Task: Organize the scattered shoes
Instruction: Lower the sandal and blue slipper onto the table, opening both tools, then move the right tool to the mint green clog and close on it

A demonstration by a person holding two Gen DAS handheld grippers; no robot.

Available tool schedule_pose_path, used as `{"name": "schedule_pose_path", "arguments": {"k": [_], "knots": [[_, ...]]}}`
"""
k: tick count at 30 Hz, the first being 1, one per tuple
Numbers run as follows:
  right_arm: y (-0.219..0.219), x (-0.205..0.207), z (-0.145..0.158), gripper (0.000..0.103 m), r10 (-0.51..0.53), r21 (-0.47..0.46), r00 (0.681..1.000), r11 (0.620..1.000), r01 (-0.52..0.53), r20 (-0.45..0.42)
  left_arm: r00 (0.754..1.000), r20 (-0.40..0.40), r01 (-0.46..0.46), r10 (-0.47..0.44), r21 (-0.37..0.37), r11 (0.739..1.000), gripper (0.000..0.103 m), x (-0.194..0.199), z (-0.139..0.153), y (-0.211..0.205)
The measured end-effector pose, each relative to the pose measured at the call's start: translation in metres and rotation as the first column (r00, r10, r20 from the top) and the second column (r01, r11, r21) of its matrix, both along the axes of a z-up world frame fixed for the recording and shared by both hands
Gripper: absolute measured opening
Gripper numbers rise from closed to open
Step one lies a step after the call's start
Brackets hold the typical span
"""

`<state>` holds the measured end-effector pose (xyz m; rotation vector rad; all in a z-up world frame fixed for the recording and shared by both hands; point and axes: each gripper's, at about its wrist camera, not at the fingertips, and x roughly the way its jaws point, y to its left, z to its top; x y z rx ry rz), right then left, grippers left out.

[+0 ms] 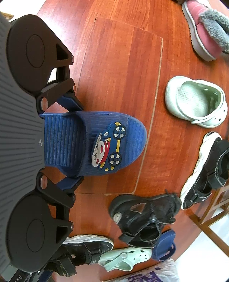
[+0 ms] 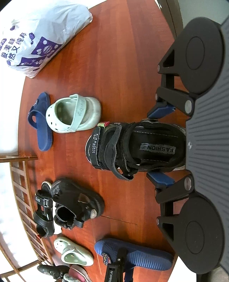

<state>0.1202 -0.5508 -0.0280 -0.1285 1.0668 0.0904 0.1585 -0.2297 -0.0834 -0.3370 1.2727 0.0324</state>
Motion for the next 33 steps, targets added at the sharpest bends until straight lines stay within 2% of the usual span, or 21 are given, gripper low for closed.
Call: {"name": "schedule_pose_path", "arguments": {"k": [3,7,10,18,33], "knots": [[-0.001,-0.006,0.000,0.073,0.000,-0.002,1.000,1.000,0.000,-0.004,1.000,-0.008,0.009,-0.009,-0.001,1.000,0.080,0.000,0.000,0.000],[0.005,-0.007,0.006,0.092,0.021,-0.016,1.000,1.000,-0.021,0.011,1.000,-0.016,0.014,-0.014,-0.019,1.000,0.081,0.001,0.001,0.003],[0.010,-0.007,0.013,0.100,0.039,-0.027,0.999,0.999,-0.038,0.028,1.000,0.000,0.022,-0.022,-0.021,1.000,0.083,0.001,0.006,0.005],[0.029,-0.004,0.026,0.100,0.086,-0.034,0.994,0.996,-0.084,0.063,0.998,0.050,0.025,-0.024,-0.019,0.999,0.085,-0.005,0.028,0.017],[0.075,0.004,0.040,0.102,0.181,0.000,0.977,0.983,-0.182,0.109,0.991,0.052,-0.127,0.127,0.005,0.992,0.085,-0.013,0.039,0.077]]}}
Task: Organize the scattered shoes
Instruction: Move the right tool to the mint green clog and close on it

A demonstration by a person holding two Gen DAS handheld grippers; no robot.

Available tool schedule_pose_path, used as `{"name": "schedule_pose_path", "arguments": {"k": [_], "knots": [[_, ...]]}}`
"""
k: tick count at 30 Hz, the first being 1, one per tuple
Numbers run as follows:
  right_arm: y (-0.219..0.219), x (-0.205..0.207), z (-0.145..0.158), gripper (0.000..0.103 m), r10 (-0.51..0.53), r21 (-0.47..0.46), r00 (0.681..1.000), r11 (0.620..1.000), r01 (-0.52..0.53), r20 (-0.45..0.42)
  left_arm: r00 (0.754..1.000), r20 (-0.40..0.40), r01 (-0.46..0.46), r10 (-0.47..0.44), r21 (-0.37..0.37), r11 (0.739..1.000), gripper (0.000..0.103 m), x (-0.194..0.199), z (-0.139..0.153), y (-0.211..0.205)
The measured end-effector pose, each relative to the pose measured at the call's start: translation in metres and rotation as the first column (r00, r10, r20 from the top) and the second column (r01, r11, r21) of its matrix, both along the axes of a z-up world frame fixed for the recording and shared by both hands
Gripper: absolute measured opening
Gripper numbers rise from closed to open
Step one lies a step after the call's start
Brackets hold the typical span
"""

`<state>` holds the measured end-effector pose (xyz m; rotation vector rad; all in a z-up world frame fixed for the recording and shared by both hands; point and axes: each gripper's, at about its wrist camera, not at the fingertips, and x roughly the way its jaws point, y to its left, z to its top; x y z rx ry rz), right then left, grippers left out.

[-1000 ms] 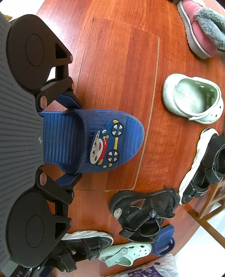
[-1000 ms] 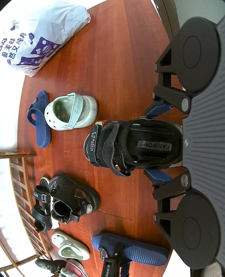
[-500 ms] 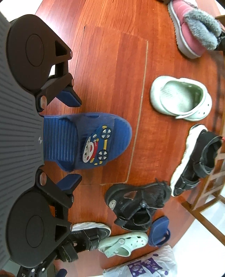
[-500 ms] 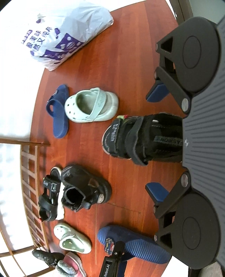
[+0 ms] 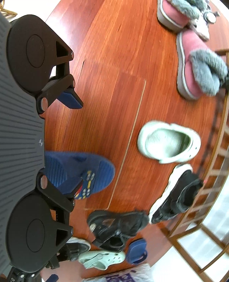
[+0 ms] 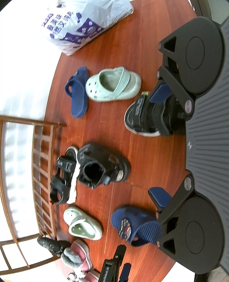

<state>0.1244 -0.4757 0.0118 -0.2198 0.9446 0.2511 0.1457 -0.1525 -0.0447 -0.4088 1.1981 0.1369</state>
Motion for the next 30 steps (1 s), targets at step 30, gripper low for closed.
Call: {"name": "schedule_pose_path", "arguments": {"k": [30], "knots": [[0.202,0.034,-0.018,0.102,0.025,0.055,1.000,0.998,-0.024,-0.010,0.998,0.045,0.041,-0.043,0.045,0.998,0.086,-0.022,0.037,0.181]]}}
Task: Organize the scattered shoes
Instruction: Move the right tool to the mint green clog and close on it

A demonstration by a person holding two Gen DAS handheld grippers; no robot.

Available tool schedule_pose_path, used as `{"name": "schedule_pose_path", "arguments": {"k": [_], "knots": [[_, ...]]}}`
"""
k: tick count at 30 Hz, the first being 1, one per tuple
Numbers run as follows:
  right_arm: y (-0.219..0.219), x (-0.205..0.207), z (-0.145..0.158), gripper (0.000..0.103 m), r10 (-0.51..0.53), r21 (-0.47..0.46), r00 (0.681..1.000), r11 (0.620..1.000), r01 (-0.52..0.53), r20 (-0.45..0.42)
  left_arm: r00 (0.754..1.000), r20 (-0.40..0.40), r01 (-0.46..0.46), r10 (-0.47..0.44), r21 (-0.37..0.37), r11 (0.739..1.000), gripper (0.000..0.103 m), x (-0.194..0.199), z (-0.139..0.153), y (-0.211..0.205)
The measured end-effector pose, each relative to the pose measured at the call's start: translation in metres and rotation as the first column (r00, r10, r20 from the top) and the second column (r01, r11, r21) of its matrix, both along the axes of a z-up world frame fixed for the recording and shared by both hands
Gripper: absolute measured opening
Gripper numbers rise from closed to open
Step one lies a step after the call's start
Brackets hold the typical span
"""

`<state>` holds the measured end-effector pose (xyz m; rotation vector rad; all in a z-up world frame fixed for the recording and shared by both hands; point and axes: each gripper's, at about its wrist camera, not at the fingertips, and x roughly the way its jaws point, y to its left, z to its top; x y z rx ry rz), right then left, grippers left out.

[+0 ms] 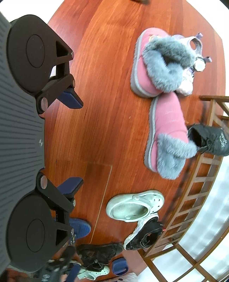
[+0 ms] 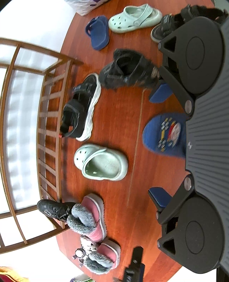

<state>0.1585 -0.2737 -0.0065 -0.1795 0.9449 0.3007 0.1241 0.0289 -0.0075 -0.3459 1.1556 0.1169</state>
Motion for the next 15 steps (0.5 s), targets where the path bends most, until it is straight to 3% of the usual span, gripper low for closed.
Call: {"name": "schedule_pose_path", "arguments": {"k": [15], "knots": [[0.076,0.069,-0.025,0.102,-0.032,0.010,0.999,0.999,0.032,-0.004,0.996,0.033,0.078,-0.078,0.004,0.997,0.089,-0.007,0.009,0.044]]}}
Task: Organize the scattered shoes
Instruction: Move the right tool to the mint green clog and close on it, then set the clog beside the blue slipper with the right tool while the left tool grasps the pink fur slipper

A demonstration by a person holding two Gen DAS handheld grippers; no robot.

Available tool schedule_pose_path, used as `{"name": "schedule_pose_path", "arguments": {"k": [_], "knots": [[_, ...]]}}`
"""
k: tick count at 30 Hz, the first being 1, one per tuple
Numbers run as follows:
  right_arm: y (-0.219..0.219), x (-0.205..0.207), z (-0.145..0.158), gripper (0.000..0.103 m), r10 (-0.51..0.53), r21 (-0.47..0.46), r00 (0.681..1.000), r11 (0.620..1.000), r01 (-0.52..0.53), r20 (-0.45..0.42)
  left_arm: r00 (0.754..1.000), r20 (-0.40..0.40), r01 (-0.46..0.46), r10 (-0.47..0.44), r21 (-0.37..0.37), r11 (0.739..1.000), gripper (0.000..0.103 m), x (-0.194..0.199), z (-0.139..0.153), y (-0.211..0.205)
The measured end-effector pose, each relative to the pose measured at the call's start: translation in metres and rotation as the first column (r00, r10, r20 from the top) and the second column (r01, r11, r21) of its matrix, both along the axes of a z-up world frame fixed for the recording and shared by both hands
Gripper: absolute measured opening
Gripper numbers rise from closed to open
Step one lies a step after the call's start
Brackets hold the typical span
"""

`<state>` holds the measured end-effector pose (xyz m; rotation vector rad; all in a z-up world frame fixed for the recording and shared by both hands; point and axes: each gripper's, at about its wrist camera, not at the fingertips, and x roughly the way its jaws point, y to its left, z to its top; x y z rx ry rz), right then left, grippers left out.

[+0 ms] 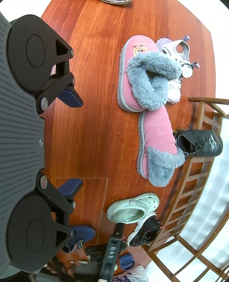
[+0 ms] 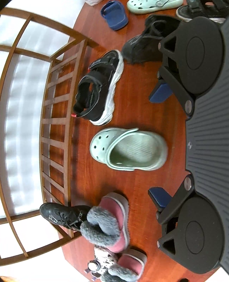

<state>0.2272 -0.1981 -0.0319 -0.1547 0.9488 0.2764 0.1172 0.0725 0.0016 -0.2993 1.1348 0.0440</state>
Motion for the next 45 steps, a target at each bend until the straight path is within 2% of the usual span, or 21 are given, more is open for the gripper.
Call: {"name": "schedule_pose_path", "arguments": {"k": [20,21,23,26,32,36,45], "knots": [[0.037,0.072,-0.042,0.101,-0.003,-0.067,0.999,0.998,0.001,-0.035,0.994,-0.034,-0.099,0.100,0.021,0.995,0.089,-0.006,-0.002,0.041],[0.039,0.075,-0.044,0.099,-0.003,-0.071,0.999,0.997,0.000,-0.037,0.994,-0.037,-0.102,0.103,0.019,0.995,0.089,-0.006,-0.002,0.042],[0.042,0.082,-0.048,0.086,-0.003,-0.078,0.999,0.997,0.000,-0.040,0.993,-0.043,-0.107,0.108,0.016,0.994,0.089,-0.007,-0.004,0.045],[0.043,0.085,-0.051,0.076,-0.012,-0.082,0.999,0.997,0.009,-0.039,0.994,-0.046,-0.103,0.103,0.013,0.995,0.089,-0.007,-0.004,0.046],[0.040,0.078,-0.046,0.071,-0.014,-0.065,0.999,0.998,0.012,-0.032,0.995,-0.043,-0.091,0.092,0.010,0.996,0.089,-0.009,-0.002,0.049],[0.037,0.056,-0.030,0.071,-0.003,-0.034,1.000,0.999,0.002,-0.018,0.996,-0.043,-0.078,0.078,0.005,0.997,0.089,-0.008,-0.003,0.051],[0.028,-0.020,-0.012,0.071,0.002,0.030,0.999,1.000,-0.001,-0.047,0.999,-0.042,-0.034,0.033,-0.009,0.999,0.089,-0.003,-0.005,0.050]]}}
